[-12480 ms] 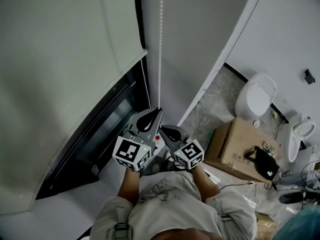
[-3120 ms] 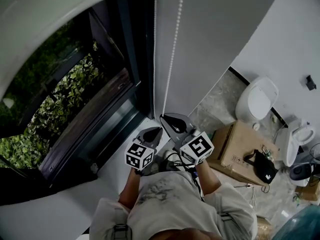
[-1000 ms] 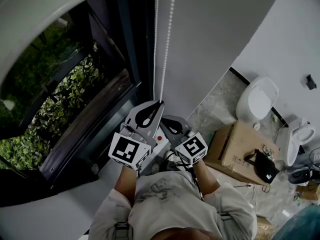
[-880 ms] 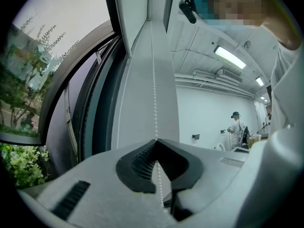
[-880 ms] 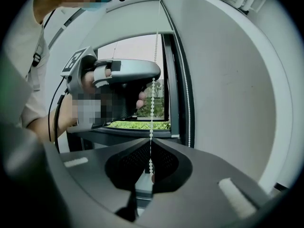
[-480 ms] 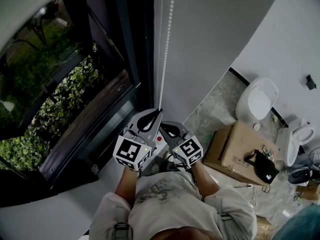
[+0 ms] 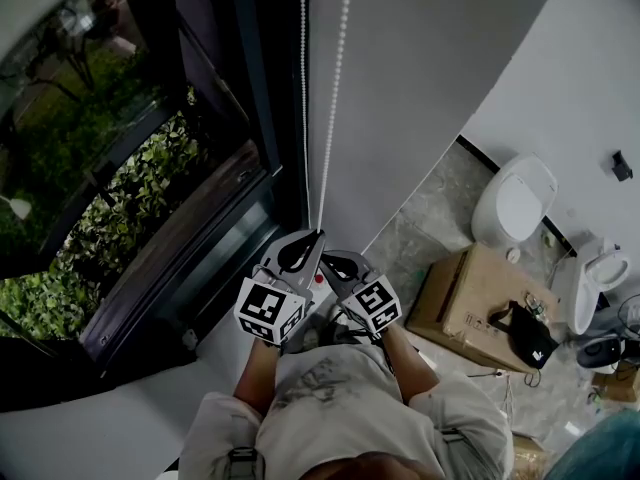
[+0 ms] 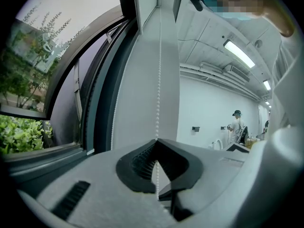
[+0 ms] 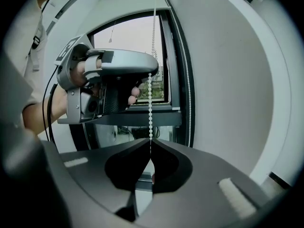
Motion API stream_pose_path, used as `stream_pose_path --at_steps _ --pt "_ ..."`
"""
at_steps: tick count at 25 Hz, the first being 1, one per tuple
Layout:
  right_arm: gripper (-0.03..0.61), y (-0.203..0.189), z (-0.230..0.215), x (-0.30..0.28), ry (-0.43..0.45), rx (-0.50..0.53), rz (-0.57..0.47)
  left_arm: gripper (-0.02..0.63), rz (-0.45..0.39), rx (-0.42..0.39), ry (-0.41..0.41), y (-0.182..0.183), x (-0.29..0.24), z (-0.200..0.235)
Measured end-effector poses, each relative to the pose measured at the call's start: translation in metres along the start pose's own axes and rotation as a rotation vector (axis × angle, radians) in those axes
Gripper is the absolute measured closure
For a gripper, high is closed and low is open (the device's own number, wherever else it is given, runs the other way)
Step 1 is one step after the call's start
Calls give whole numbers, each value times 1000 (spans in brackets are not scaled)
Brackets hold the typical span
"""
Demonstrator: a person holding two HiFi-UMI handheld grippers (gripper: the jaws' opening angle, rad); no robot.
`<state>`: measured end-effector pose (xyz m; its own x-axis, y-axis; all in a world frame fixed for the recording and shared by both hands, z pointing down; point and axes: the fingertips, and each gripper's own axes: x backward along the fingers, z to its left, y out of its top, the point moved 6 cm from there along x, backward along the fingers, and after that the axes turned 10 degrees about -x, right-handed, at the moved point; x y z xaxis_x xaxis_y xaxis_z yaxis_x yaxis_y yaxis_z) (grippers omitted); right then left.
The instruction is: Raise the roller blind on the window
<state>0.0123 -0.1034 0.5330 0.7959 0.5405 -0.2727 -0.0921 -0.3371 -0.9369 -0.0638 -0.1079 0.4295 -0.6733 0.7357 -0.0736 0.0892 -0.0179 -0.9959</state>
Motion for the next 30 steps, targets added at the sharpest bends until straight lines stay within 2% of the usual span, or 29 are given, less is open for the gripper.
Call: stream_pose_path --at_steps 4,9,12,15,21,25,30 --pt "566 -12 -2 2 -18 -15 13 604 4 14 -2 -6 1 -5" --pt "558 -5 1 9 -33 15 -23 604 6 9 -1 -4 1 -7" --pt "521 4 4 24 -19 0 -58 604 5 10 0 -4 2 -7" --pt "485 30 11 44 -1 2 -133 604 4 9 3 -4 1 -7" --pt "482 97 21 71 20 59 -290 604 3 9 0 -4 -1 -8" --pt "482 124 23 72 42 107 -335 604 5 9 -1 -4 -2 -9" --pt "482 156 22 69 84 115 -384 604 7 8 -4 -3 -3 -11"
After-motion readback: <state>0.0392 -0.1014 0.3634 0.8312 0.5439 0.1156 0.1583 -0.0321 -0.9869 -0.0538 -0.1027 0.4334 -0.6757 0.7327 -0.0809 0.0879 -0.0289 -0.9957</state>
